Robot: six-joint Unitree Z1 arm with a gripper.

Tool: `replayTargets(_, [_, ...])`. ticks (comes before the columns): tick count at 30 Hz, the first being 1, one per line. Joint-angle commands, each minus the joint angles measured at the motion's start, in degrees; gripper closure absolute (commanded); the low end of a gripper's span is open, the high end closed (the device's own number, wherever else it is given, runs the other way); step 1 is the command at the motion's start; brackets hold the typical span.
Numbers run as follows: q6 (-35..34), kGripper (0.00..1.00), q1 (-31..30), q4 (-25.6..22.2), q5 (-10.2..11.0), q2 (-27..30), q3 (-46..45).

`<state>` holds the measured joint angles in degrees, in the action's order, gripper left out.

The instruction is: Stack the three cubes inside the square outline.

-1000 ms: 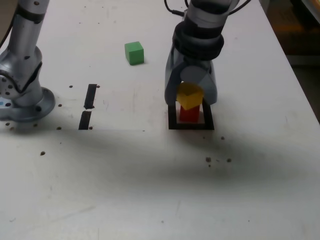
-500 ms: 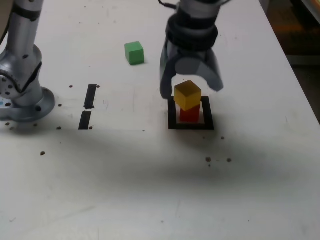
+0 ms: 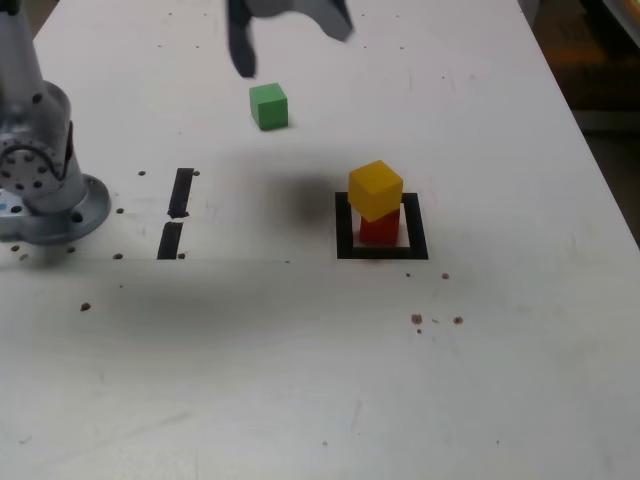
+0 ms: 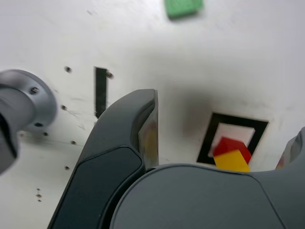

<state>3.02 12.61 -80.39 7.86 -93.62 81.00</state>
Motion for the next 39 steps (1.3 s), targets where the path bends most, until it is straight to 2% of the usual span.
replayTargets(1, [1.84,0.00,4.60,0.32,0.19,-0.77,-1.23])
replayTargets(7, [8.88,0.00,15.31,3.10,0.52,-3.28,-3.69])
replayTargets(12, [12.70,0.00,20.28,8.49,-0.70,-6.22,-6.01])
replayTargets(22, [14.81,0.02,23.51,22.88,-2.87,-13.02,-13.69])
replayTargets(25, [14.40,0.05,23.51,24.04,-2.88,-14.75,-15.08])
replayTargets(32, [12.37,0.19,23.40,24.57,-0.47,-16.95,-15.72])
replayTargets(36, [11.02,0.37,23.15,24.23,1.35,-17.09,-15.24])
replayTargets(39, [10.26,0.49,22.98,24.18,1.94,-17.13,-15.06])
